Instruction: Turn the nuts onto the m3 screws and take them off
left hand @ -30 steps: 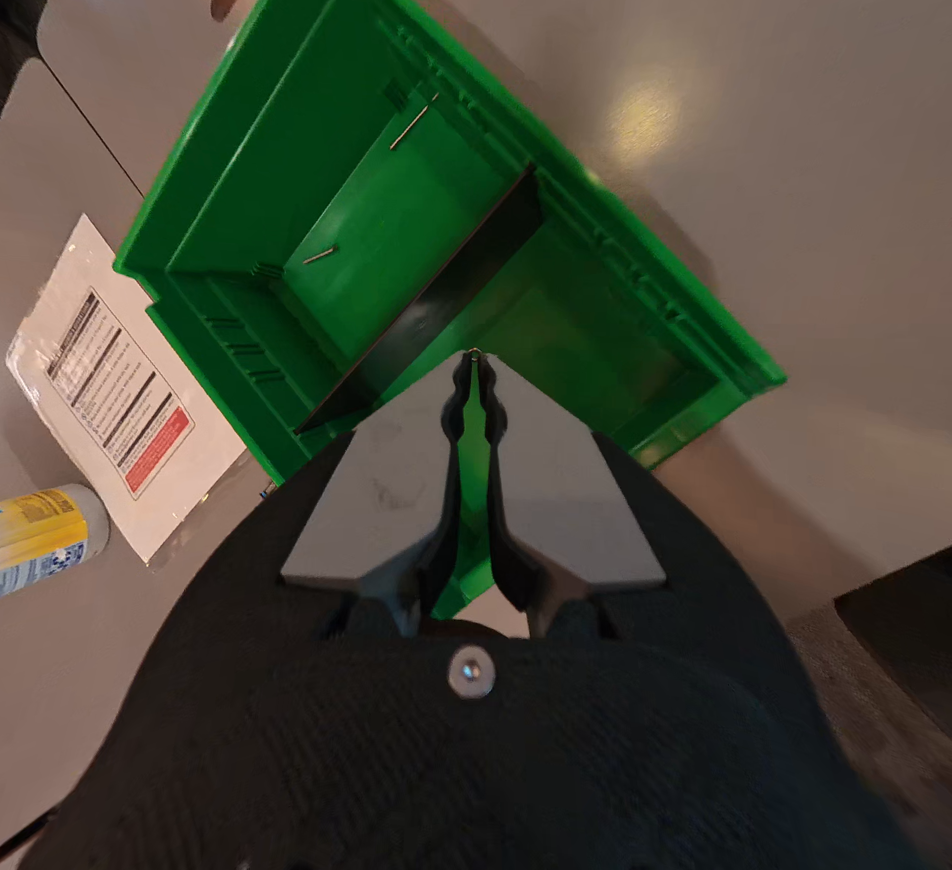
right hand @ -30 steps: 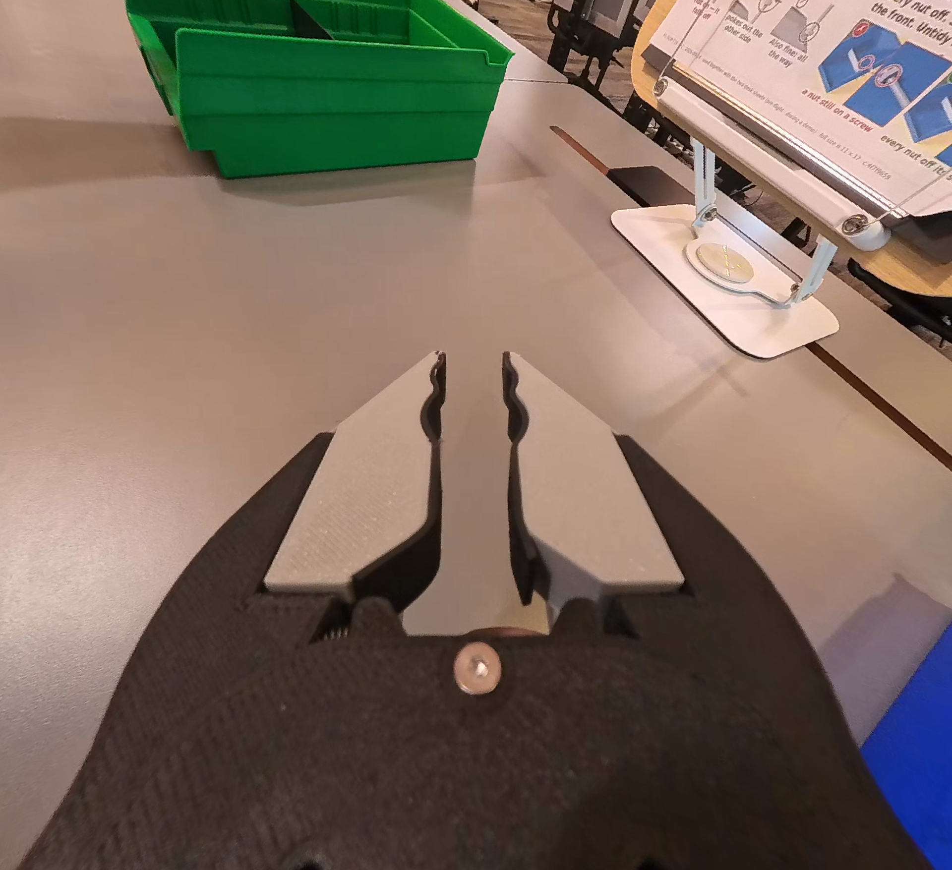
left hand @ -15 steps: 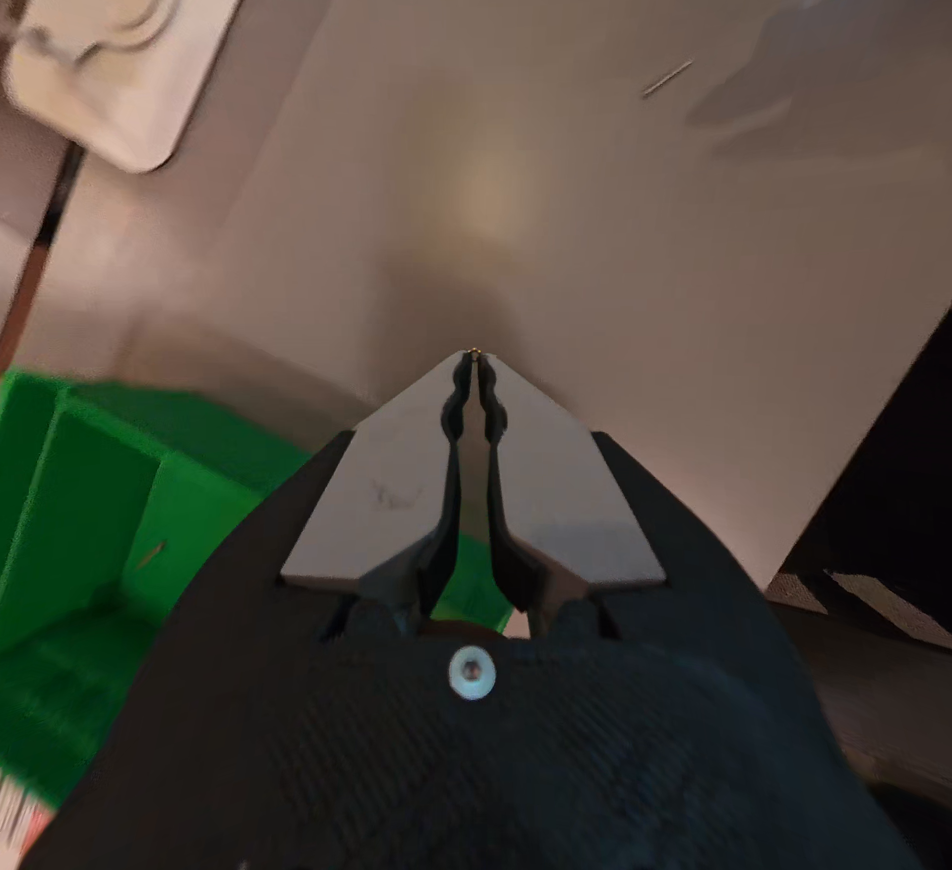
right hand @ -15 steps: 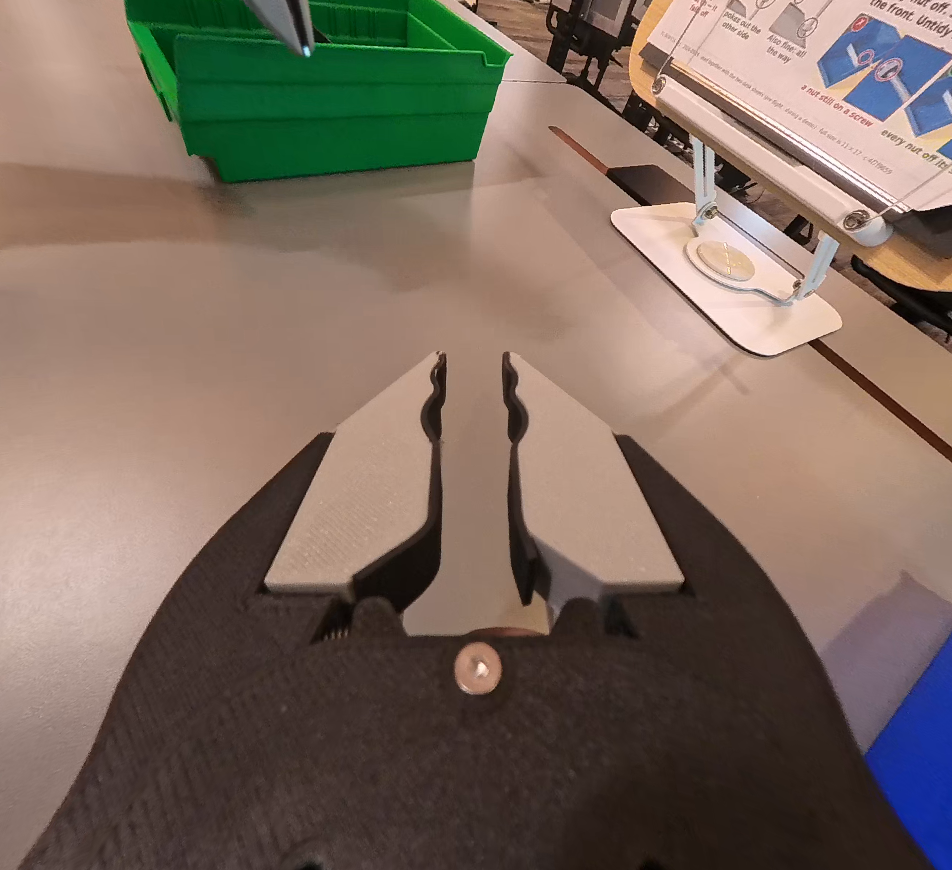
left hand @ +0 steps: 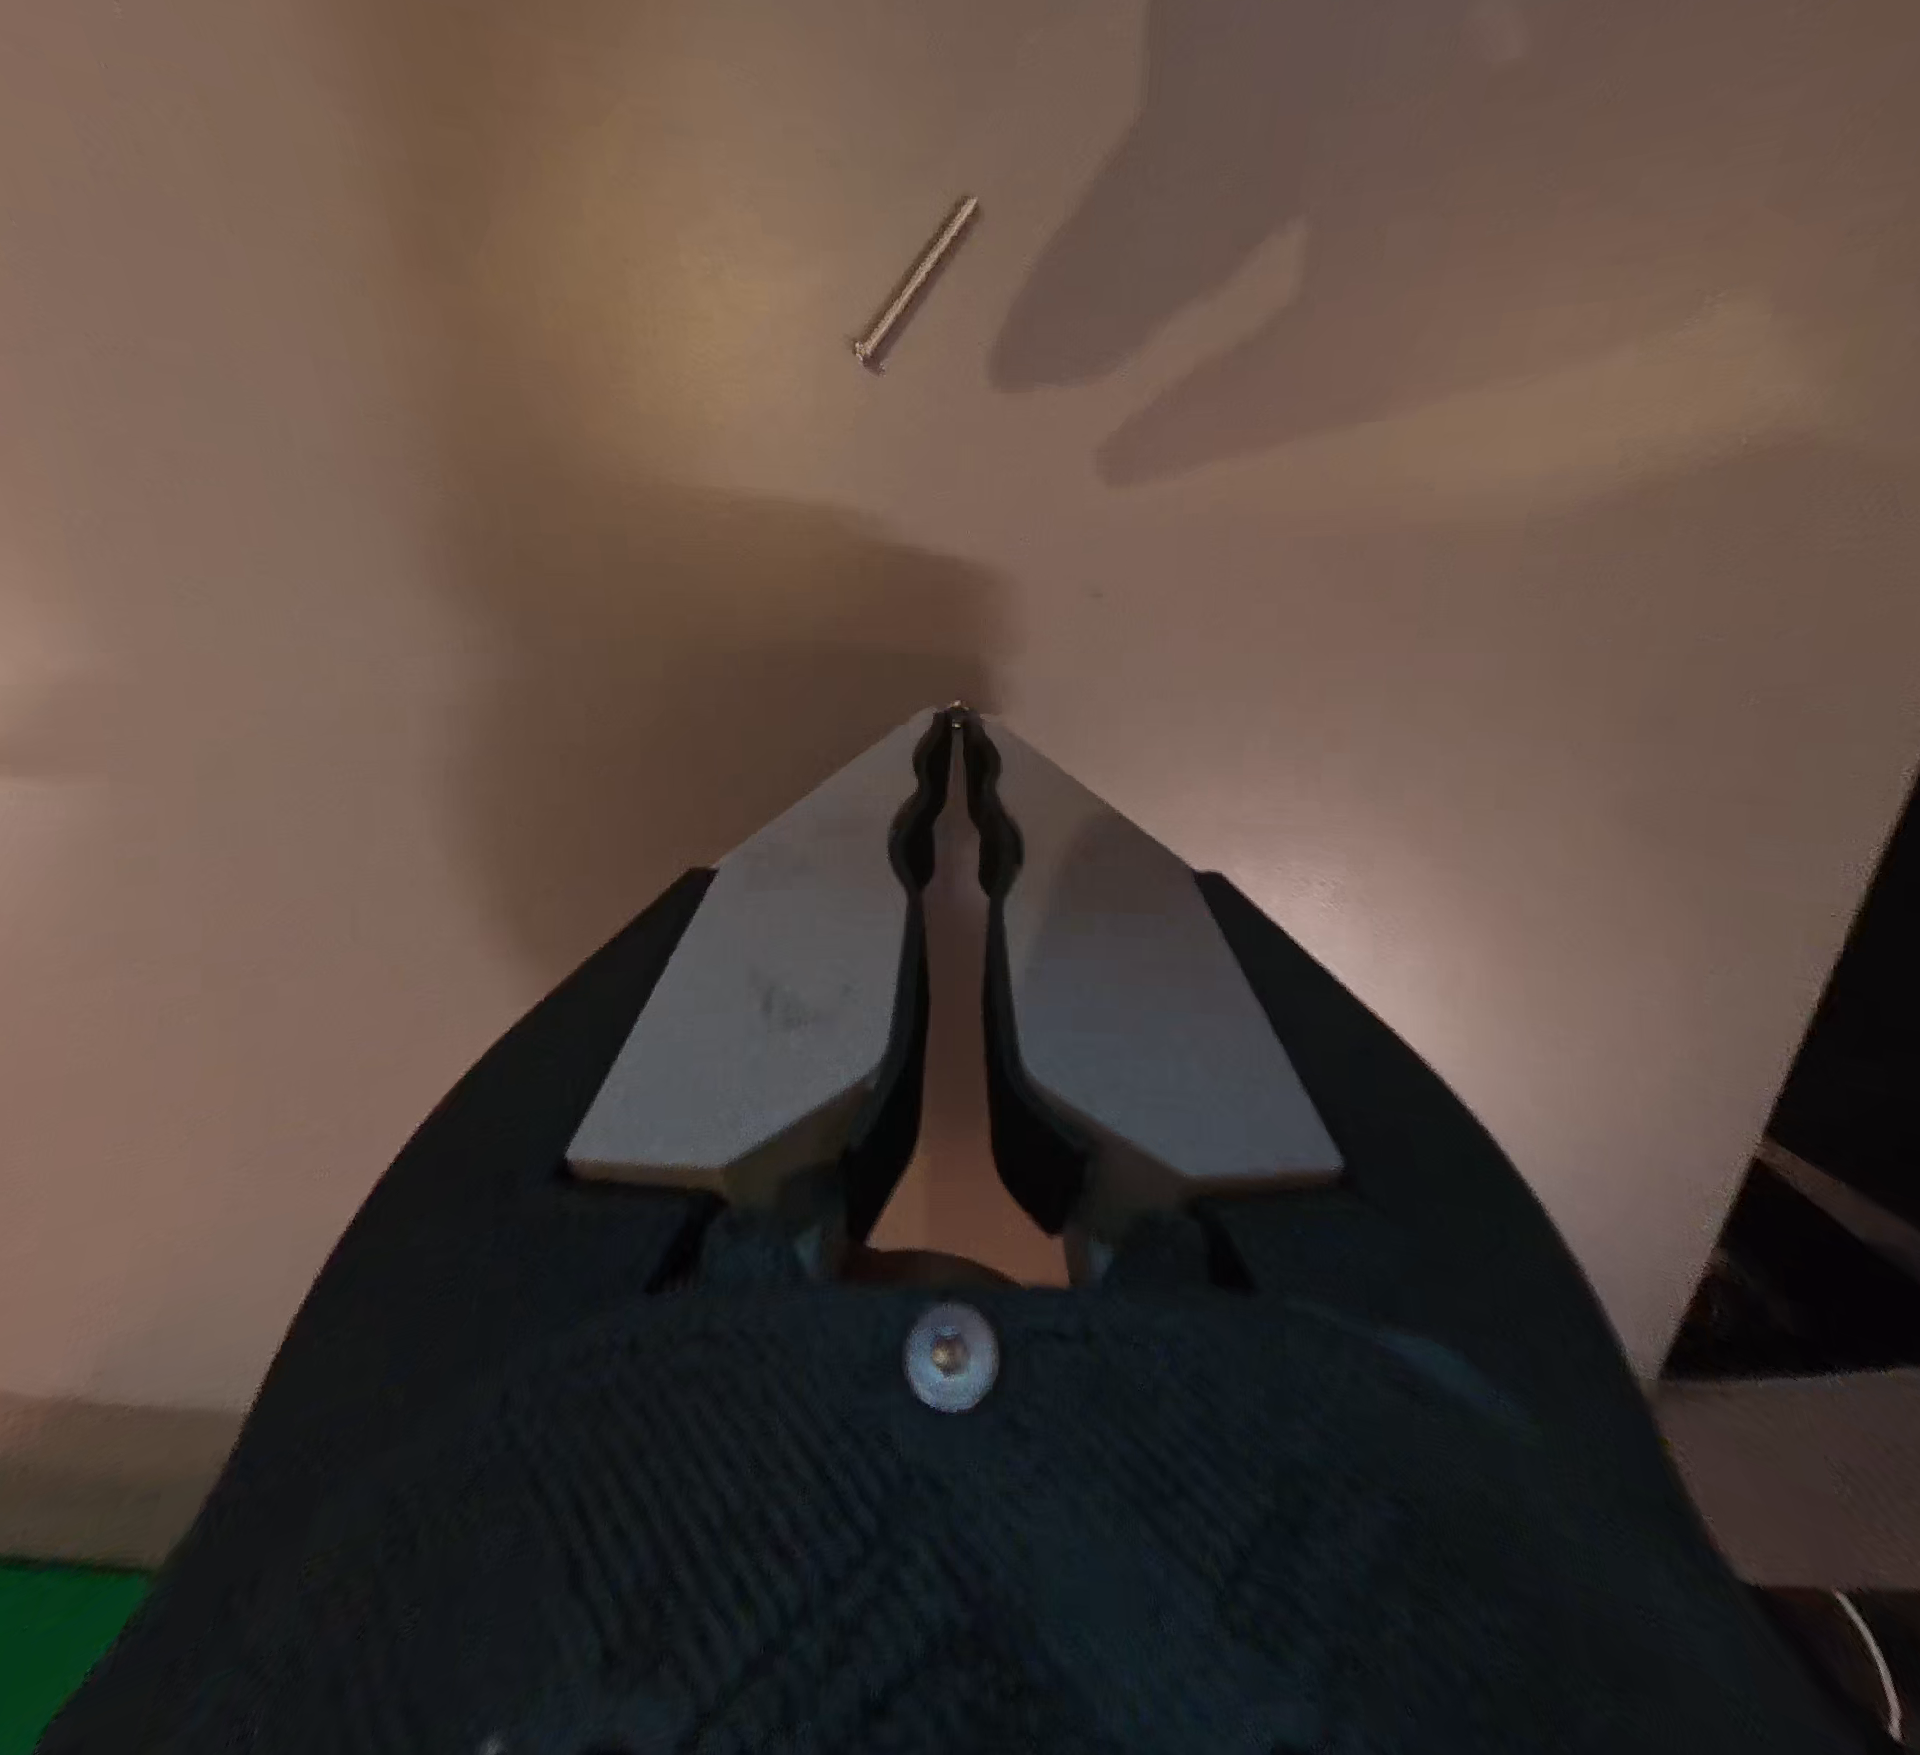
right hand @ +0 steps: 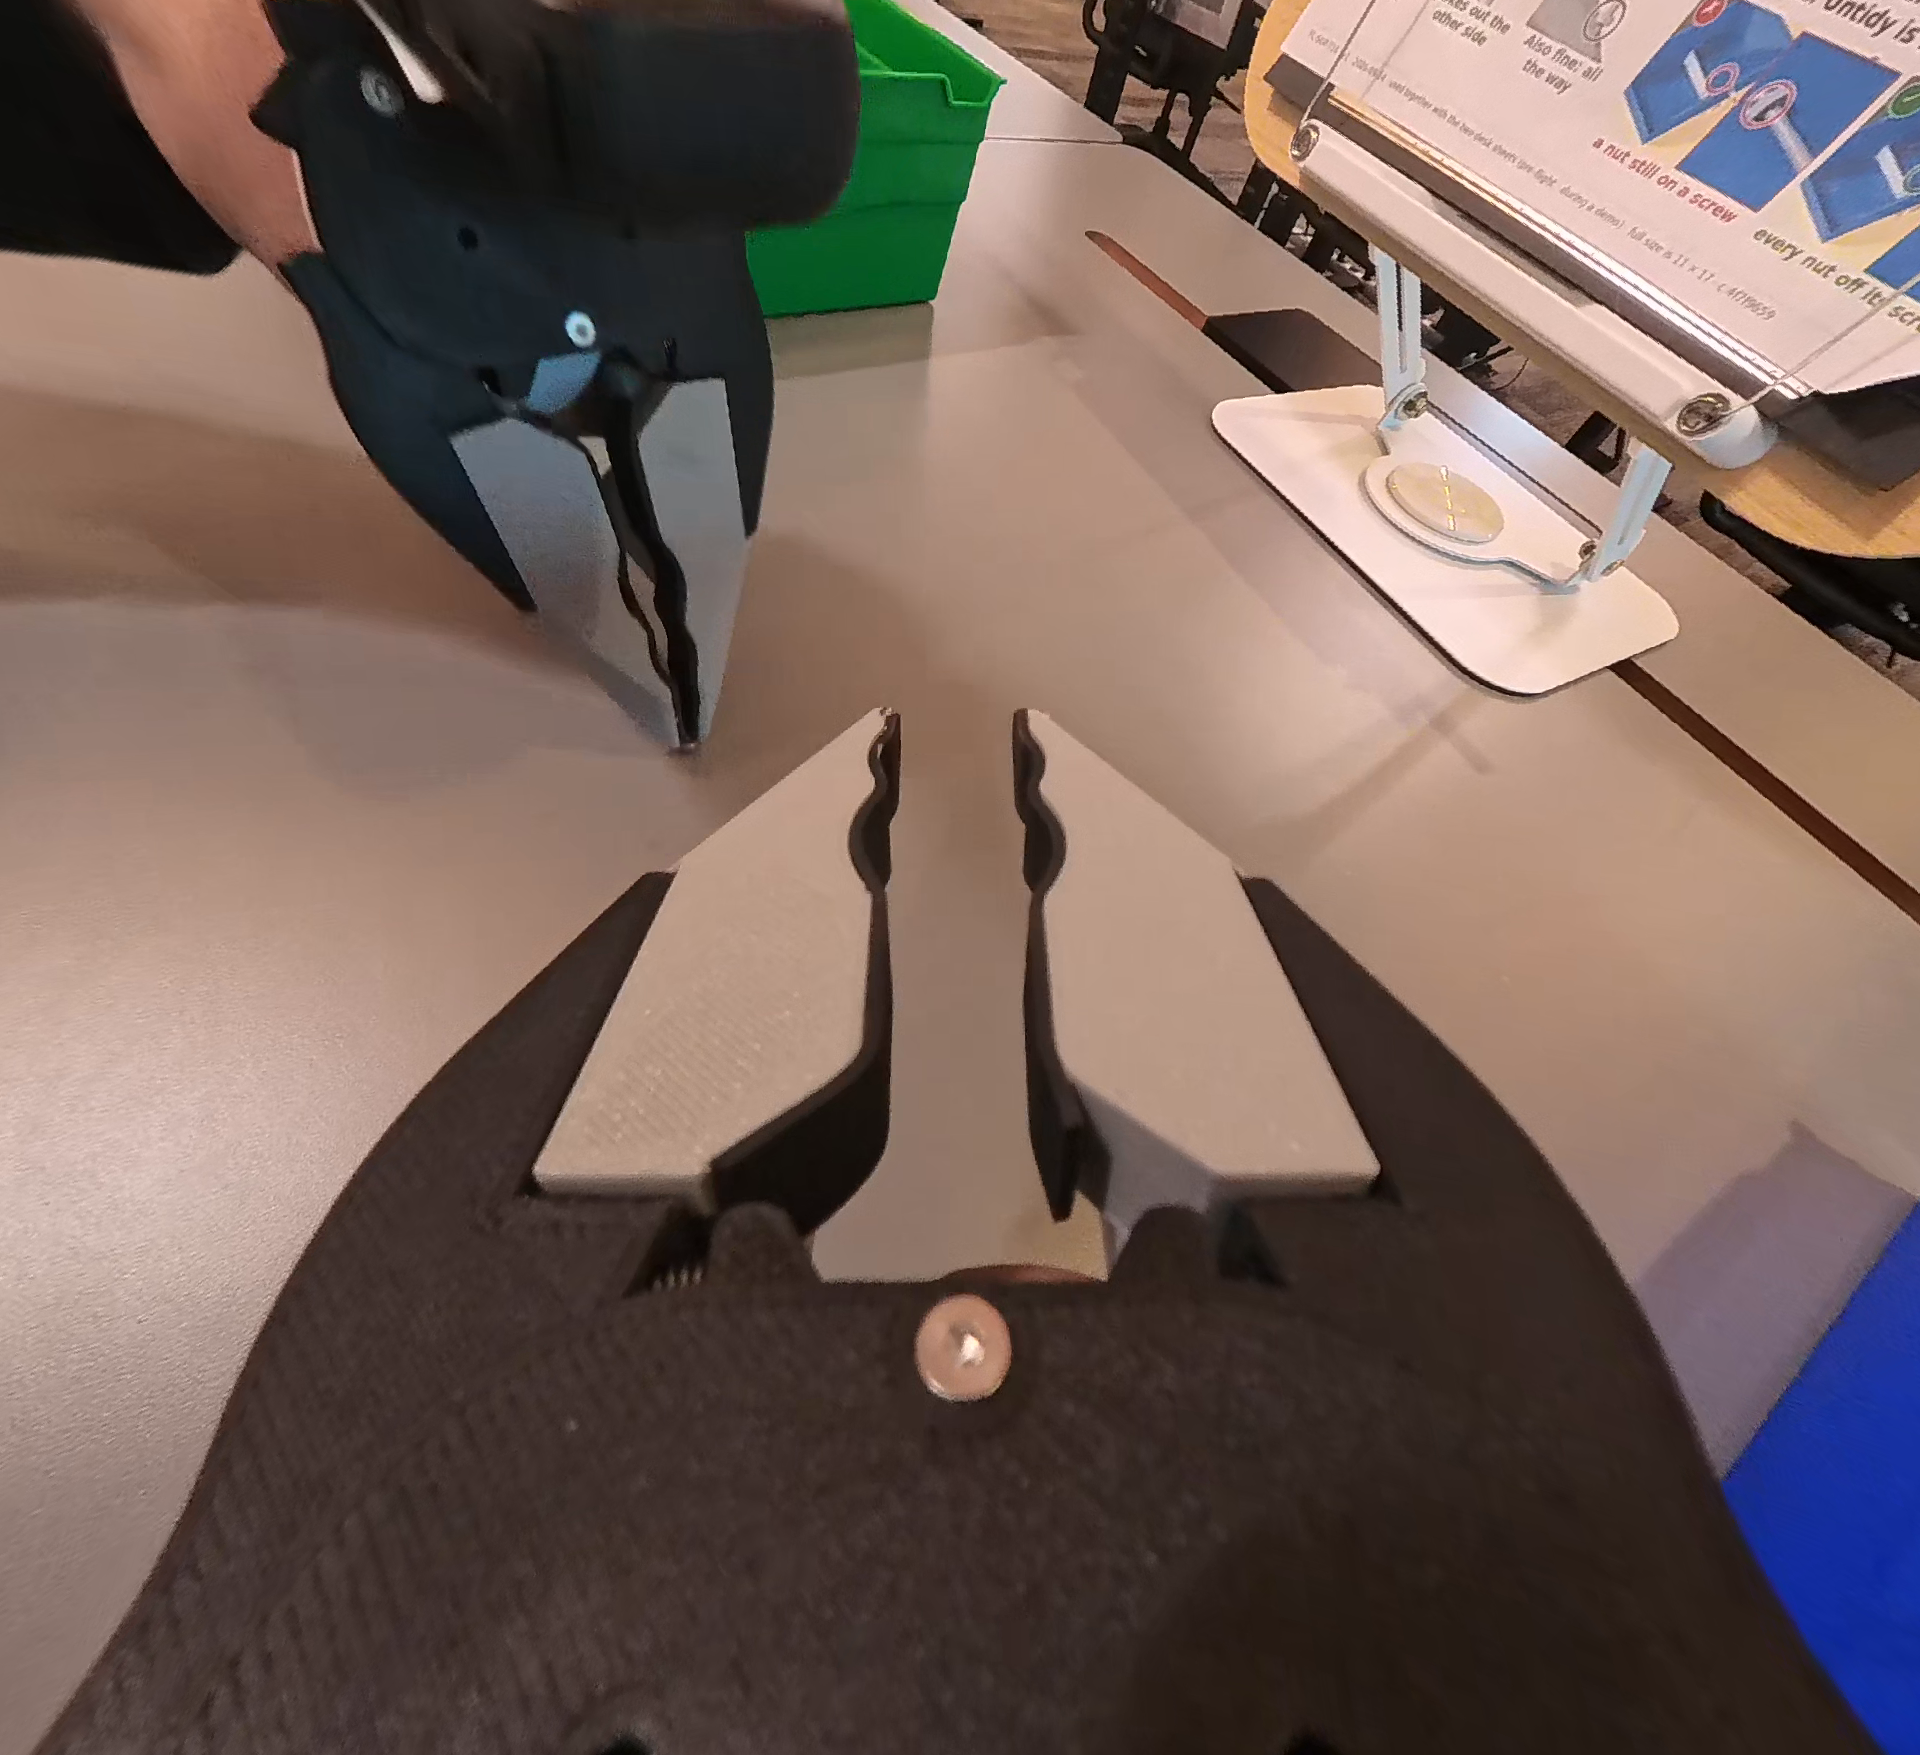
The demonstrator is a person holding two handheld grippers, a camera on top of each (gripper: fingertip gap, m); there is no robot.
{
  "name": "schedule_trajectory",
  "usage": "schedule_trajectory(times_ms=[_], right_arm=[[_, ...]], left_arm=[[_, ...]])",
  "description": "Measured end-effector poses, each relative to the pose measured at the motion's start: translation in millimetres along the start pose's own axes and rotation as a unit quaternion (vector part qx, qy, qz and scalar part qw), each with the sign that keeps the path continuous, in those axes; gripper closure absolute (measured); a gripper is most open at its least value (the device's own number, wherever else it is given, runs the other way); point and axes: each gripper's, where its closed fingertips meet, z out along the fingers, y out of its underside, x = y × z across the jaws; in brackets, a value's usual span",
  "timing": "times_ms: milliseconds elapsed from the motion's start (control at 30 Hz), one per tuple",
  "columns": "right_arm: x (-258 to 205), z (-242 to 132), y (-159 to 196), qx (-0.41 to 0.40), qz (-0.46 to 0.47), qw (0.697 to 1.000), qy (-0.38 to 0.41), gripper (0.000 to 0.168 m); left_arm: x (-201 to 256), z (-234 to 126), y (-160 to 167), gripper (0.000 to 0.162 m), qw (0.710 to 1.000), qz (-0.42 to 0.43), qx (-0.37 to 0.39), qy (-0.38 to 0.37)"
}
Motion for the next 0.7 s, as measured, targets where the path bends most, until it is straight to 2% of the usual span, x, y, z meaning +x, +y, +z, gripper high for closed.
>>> schedule_trajectory(times_ms=[233, 300, 367, 533, 700], right_arm=[[-2, 2, 3, -0.007, -0.003, 1.000, -0.001, 0.149], [-2, 3, 4, -0.009, -0.004, 1.000, -0.001, 0.149], [-2, 3, 4, -0.010, -0.004, 1.000, 0.000, 0.150], [-1, 5, 7, -0.014, 0.001, 1.000, -0.001, 0.150], [-3, 9, 13, -0.027, -0.001, 1.000, -0.003, 0.149]], left_arm=[[0, 2, -5, 0.161, 1.000, 0.005, -0.009, -0.004], [-3, 2, -6, 0.137, 1.000, -0.003, -0.002, -0.006], [-6, -2, -7, 0.136, 1.000, -0.008, 0.008, -0.011], [-18, -37, -19, 0.135, 0.994, -0.037, 0.096, -0.025], [-40, -86, -45, 0.136, 0.961, -0.080, 0.262, -0.040]])
